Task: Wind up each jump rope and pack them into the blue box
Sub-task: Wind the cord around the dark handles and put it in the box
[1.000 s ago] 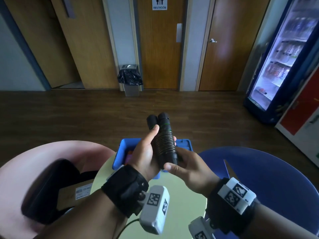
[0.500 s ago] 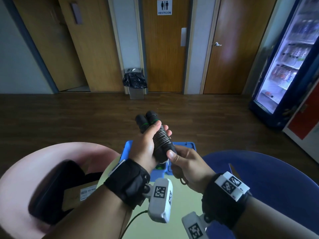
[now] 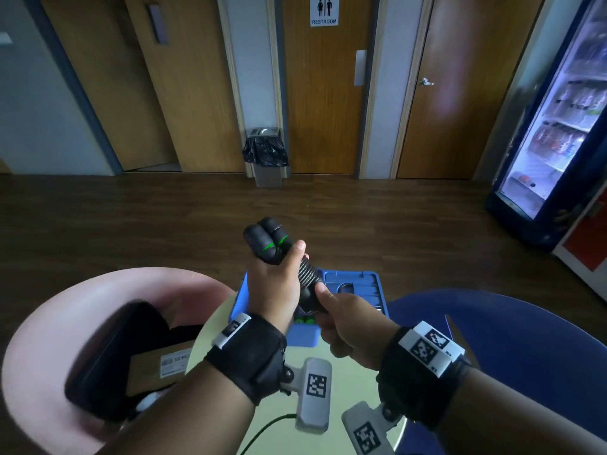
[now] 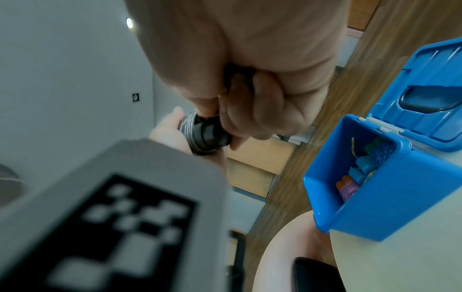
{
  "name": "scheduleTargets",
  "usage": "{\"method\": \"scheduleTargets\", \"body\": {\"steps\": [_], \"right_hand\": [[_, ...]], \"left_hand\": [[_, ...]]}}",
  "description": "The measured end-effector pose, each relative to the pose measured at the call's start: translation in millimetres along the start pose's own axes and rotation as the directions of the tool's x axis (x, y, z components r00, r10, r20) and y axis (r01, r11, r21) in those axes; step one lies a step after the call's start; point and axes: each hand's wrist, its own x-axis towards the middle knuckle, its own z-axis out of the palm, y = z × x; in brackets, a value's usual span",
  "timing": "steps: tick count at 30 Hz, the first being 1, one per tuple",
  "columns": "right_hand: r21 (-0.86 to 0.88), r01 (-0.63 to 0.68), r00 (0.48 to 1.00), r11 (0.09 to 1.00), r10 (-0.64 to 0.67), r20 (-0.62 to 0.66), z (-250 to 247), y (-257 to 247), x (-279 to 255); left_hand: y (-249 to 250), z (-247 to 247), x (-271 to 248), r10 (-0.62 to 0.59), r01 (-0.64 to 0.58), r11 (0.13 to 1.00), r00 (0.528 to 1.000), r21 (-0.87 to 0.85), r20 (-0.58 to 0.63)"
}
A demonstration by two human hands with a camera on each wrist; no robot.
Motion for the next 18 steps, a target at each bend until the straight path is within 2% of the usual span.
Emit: {"method": "scheduleTargets", "body": {"steps": [2, 5, 10, 12, 15, 18], "right_hand": [[-0.054, -0.031, 0.999, 0.998, 0.029, -0.040, 1, 0, 3], [-0.094, -0.049, 0.996, 0.994, 0.042, -0.077, 2, 1, 7], [-0.089, -0.025, 0.996, 0.996, 0.017, -0.088, 1, 3, 11], [-0.001, -0.023, 0.999, 1.000, 0.023, -0.048, -2, 3, 10], [0.188, -0.050, 0.995, 0.981, 0.033, 0.094, -10, -1, 7], [0.315, -0.106, 0.973, 0.943, 0.033, 0.228, -17, -8, 4]], "left_hand": [[0, -3, -4, 0.143, -0.145, 0.981, 0.989, 0.131, 0.022], [-1, -3, -5, 0.259, -0.269, 0.938, 0.963, 0.217, 0.072], [-2, -1, -4, 0.327, -0.351, 0.901, 0.936, 0.254, 0.130], [0, 0, -4, 0.372, -0.408, 0.873, 0.911, 0.265, 0.178], [6, 2, -4, 0.431, -0.496, 0.828, 0.862, 0.263, 0.267], [8, 4, -3, 0.437, -0.499, 0.828, 0.861, 0.258, 0.262]]}}
